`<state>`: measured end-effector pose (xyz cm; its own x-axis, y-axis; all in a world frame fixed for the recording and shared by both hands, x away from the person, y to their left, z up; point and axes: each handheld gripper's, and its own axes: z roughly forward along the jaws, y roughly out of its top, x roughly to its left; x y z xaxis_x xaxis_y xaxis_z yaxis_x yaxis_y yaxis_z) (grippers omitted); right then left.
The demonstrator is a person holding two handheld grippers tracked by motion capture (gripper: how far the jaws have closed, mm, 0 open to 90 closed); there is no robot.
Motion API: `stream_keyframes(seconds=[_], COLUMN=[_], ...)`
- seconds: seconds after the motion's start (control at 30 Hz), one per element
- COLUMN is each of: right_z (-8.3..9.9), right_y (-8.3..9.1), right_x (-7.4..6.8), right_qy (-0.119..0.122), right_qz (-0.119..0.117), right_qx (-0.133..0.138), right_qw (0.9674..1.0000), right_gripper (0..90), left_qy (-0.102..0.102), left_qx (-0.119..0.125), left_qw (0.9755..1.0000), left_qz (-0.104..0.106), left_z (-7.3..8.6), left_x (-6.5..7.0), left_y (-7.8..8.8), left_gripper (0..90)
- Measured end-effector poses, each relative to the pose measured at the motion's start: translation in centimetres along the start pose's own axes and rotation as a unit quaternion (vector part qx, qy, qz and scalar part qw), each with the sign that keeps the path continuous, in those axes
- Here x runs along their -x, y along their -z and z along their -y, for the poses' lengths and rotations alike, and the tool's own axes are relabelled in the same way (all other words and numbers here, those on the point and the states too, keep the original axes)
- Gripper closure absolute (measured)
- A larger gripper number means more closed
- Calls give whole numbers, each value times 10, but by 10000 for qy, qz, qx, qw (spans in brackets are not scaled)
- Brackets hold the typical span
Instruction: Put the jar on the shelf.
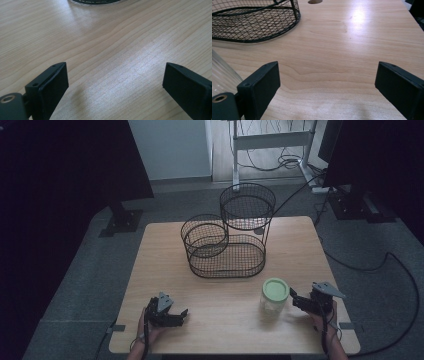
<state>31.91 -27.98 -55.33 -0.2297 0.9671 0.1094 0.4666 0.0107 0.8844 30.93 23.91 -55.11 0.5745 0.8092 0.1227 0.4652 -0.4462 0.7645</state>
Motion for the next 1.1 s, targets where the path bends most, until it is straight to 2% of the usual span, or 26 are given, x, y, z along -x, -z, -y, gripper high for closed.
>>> stream_keyframes(seconds=[0.2, 0.37, 0.6, 1.1], right_z=[0, 1, 0, -2], right_y=[1, 2, 1, 4], right_x=[1, 2, -1, 2], right_qy=[14, -26, 111, 189], right_qz=[-143, -157, -160, -209], right_qx=[53, 84, 46, -1], right_qw=[9999, 9998, 9998, 9996], right_gripper=[50, 48, 48, 17], left_qy=[-5, 6, 8, -8], left_qx=[2, -1, -11, -18], left_qw=[10000, 10000, 10000, 10000], left_qz=[-27, -22, -3, -6], left_z=[0, 0, 0, 0], left_x=[0, 0, 0, 0], left_y=[0, 0, 0, 0], left_gripper=[62, 62, 62, 62])
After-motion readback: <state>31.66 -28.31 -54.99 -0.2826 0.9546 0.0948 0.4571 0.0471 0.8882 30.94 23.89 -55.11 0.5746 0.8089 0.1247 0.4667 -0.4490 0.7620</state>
